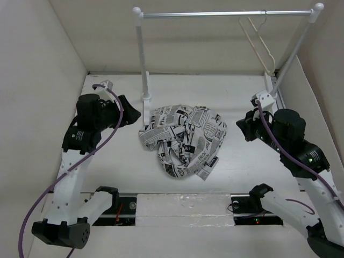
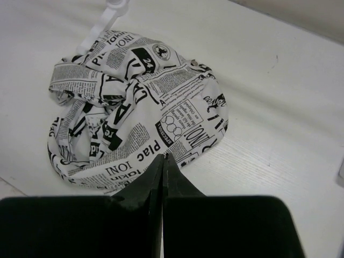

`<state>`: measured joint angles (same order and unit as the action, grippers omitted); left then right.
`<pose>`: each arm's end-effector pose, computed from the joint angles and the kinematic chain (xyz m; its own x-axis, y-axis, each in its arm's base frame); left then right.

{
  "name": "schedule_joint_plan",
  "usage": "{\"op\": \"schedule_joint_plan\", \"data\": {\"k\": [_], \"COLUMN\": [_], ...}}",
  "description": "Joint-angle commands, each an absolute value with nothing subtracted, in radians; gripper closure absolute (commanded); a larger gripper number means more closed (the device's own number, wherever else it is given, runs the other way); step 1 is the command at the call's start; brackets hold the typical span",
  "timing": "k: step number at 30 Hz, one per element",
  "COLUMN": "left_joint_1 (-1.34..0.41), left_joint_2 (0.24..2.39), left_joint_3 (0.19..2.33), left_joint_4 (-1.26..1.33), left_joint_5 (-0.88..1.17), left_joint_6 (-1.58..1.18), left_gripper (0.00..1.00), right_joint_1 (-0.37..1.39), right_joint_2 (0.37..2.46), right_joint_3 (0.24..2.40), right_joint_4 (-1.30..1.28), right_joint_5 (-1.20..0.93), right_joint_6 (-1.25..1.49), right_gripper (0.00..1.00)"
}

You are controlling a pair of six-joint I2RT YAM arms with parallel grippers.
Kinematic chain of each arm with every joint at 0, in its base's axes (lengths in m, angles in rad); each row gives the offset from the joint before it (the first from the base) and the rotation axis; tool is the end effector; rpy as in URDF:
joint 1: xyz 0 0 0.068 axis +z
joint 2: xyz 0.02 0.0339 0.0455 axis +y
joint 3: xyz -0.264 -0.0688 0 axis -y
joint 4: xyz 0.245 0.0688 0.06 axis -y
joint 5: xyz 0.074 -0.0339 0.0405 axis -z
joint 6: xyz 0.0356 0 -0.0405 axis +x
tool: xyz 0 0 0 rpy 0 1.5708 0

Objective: Place the trousers on the hanger
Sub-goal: Flatten out the trousers at the center of the board.

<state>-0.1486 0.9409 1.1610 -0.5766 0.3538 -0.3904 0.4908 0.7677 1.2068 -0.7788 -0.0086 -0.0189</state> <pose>0.1872 -0.0405 0.4014 -0.4942 -0.2870 -0.8206 0.2940 0.8331 -0.4684 0.1142 0.0614 0.4188 -0.2848 -0.1736 -0.9427 -0.4839 0.8750 -0.0150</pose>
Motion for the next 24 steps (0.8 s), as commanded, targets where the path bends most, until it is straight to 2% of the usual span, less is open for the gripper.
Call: {"op": "schedule_joint_plan", "data": {"k": [1, 3, 6, 7, 9, 10, 11, 12, 13, 14, 17, 18, 19, 20, 22, 24], "left_joint_1": [-0.141, -0.166, -0.166, -0.166, -0.166, -0.166, -0.166, -0.166, -0.166, -0.166, -0.196, -0.246, -0.472, -0.474, -0.564, -0.565], "left_joint_2": [0.937, 0.994, 1.109, 1.132, 1.187, 1.195, 1.198, 1.186, 1.171, 1.161, 1.161, 1.19, 1.247, 1.274, 1.31, 1.272], "left_joint_3": [1.224, 1.271, 1.452, 1.542, 1.589, 1.574, 1.54, 1.487, 1.353, 1.285, 1.109, 1.108, 1.193, 1.193, 1.267, 1.182], "left_joint_4": [-0.548, -0.532, -0.523, -0.502, -0.467, -0.425, -0.404, -0.382, -0.338, -0.318, -0.296, -0.296, -0.355, -0.356, -0.414, -0.382], "left_joint_5": [0.383, 0.396, 0.429, 0.448, 0.53, 0.561, 0.612, 0.626, 0.629, 0.614, 0.514, 0.435, 0.159, 0.156, 0.03, 0.058], "left_joint_6": [-0.373, -0.341, -0.318, -0.322, -0.347, -0.377, -0.393, -0.408, -0.414, -0.413, -0.38, -0.377, -0.368, -0.368, -0.393, -0.457], "left_gripper": [0.31, 0.35, 0.41, 0.47, 0.52, 0.58, 0.62, 0.65, 0.7, 0.72, 0.76, 0.75, 0.67, 0.67, 0.57, 0.38], "right_joint_1": [0.456, 0.43, 0.388, 0.374, 0.327, 0.309, 0.289, 0.267, 0.215, 0.187, 0.077, 0.051, -0.013, -0.014, -0.043, -0.055], "right_joint_2": [0.772, 0.782, 0.781, 0.779, 0.782, 0.79, 0.795, 0.799, 0.81, 0.818, 0.847, 0.856, 0.895, 0.896, 0.928, 0.994], "right_joint_3": [1.2, 1.181, 1.129, 1.108, 1.036, 1.01, 0.977, 0.915, 0.884, 0.85, 0.727, 0.698, 0.639, 0.638, 0.608, 0.6], "right_joint_4": [-0.764, -0.785, -0.782, -0.77, -0.743, -0.733, -0.695, -0.674, -0.652, -0.594, -0.464, -0.428, -0.331, -0.33, -0.27, -0.19], "right_joint_5": [-0.077, -0.077, -0.086, -0.103, -0.121, -0.147, -0.165, -0.188, -0.233, -0.257, -0.366, -0.395, -0.452, -0.453, -0.504, -0.502], "right_joint_6": [-0.014, -0.012, -0.003, 0.027, 0.052, 0.079, 0.086, 0.089, 0.103, 0.106, 0.124, 0.13, 0.162, 0.163, 0.172, 0.175], "right_gripper": [1.0, 1.0, 1.0, 1.0, 0.98, 0.91, 0.77, 0.7, 0.63, 0.51, 0.37, 0.35, 0.3, 0.3, 0.29, 0.28]}}
